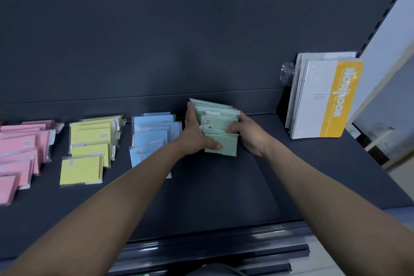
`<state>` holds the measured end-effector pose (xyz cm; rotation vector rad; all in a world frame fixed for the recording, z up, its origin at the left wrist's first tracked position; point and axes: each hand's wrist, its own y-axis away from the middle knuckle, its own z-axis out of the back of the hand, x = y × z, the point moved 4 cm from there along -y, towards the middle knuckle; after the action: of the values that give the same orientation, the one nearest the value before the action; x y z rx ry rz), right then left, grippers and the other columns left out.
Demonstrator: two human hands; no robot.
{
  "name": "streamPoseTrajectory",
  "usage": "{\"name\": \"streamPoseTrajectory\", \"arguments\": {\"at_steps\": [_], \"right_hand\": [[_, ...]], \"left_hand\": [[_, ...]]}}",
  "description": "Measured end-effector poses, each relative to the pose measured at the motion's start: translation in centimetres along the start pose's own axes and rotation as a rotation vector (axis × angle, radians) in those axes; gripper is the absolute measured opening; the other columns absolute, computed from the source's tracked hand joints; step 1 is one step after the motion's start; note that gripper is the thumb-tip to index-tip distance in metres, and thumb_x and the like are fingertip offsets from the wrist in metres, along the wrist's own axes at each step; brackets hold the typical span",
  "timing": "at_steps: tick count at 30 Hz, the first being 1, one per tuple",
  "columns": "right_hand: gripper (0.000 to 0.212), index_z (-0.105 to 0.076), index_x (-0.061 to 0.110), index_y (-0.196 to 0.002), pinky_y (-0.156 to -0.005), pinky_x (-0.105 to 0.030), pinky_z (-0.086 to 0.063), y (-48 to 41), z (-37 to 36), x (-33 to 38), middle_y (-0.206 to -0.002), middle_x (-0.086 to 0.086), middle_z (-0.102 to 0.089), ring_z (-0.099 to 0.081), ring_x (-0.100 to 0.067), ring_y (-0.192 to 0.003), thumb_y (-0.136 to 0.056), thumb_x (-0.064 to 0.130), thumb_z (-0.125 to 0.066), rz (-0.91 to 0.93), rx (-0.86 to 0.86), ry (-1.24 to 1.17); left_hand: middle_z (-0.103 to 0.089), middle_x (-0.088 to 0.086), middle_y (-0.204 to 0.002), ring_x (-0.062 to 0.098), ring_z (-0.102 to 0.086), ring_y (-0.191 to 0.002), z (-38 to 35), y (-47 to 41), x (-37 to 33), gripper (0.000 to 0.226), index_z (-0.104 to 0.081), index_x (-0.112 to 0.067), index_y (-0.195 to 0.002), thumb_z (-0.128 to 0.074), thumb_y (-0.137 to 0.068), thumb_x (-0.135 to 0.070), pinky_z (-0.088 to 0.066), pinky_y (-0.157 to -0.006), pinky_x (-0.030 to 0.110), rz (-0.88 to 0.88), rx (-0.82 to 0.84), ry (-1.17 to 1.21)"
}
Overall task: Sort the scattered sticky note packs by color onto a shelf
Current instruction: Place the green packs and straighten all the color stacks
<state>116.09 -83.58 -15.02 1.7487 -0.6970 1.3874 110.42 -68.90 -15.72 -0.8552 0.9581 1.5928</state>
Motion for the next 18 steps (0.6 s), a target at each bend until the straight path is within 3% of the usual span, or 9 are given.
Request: {"name": "streamPoseTrajectory", "arguments": {"at_steps": [2,4,6,8,12,15,18], "right_hand": [[0.061,-0.050,0.015,-0.131,-0.103,-0.043,-0.045,0.1,-0.3,0.1,-0.116,-0.013,-0.062,-0.057,-0.030,-0.113,-0.078,-0.014,-0.042,0.004,-0.008,-0.027],[0.058,-0.048,0.013,-0.131,-0.097,-0.043,-0.049,0.1,-0.7,-0.1,-0.115,-0.012,-0.064,-0.061,-0.029,-0.108,-0.076,-0.003,-0.054,0.009,0.009,-0.081],[0.071,-0.041,0.014,-0.136,-0.094,-0.043,-0.051,0.1,-1.0,-0.4,-0.121,-0.013,-0.064,-0.063,-0.030,-0.109,-0.071,0.007,-0.070,0.000,0.047,-0.093],[0.088,-0.033,0.019,-0.139,-0.099,-0.043,-0.049,0.2,-0.9,-0.6,-0.127,-0.012,-0.061,-0.061,-0.028,-0.115,-0.066,0.002,-0.076,-0.014,0.109,0.018],[0.104,-0.023,0.029,-0.143,-0.106,-0.037,-0.043,0.3,-0.2,-0.3,-0.129,-0.007,-0.058,-0.056,-0.022,-0.120,-0.065,-0.019,-0.072,-0.064,0.187,0.194],[0.101,-0.024,0.025,-0.146,-0.105,-0.038,-0.044,0.1,0.2,-0.2,-0.127,-0.008,-0.059,-0.057,-0.024,-0.119,-0.068,-0.025,-0.065,-0.052,0.137,0.159],[0.100,-0.024,0.030,-0.145,-0.105,-0.036,-0.044,-0.2,0.4,0.4,-0.126,-0.008,-0.059,-0.058,-0.025,-0.118,-0.071,-0.025,-0.063,-0.049,0.109,0.165]], "left_hand": [[0.011,-0.008,-0.156,0.015,-0.010,-0.143,0.0,-0.2,0.1,0.151,0.036,-0.026,-0.138,-0.090,-0.054,-0.021,-0.023,-0.117,0.039,0.006,-0.002,-0.015],[0.007,-0.010,-0.156,0.015,-0.013,-0.143,0.1,-0.3,0.1,0.157,0.038,-0.029,-0.136,-0.092,-0.047,-0.029,-0.025,-0.116,0.041,0.019,0.006,-0.008],[0.003,-0.011,-0.156,0.016,-0.017,-0.142,0.0,-0.5,0.3,0.164,0.041,-0.034,-0.132,-0.091,-0.035,-0.041,-0.028,-0.114,0.042,0.030,0.020,-0.002],[0.000,-0.011,-0.156,0.016,-0.018,-0.142,0.0,-0.7,0.5,0.167,0.044,-0.037,-0.129,-0.090,-0.030,-0.046,-0.029,-0.114,0.042,0.033,0.034,-0.010],[-0.005,-0.009,-0.154,0.015,-0.019,-0.140,0.1,-1.0,0.2,0.163,0.043,-0.035,-0.130,-0.090,-0.036,-0.041,-0.028,-0.114,0.041,0.028,0.033,0.006],[-0.001,-0.003,-0.151,0.017,-0.010,-0.140,0.3,-1.1,0.0,0.152,0.029,-0.026,-0.142,-0.091,-0.050,-0.029,-0.019,-0.114,0.034,0.034,-0.060,-0.009],[-0.017,0.001,-0.139,0.017,-0.021,-0.134,0.4,-1.0,-0.2,0.133,-0.001,-0.020,-0.147,-0.091,-0.050,-0.028,-0.025,-0.111,0.031,0.014,-0.161,-0.027]]}}
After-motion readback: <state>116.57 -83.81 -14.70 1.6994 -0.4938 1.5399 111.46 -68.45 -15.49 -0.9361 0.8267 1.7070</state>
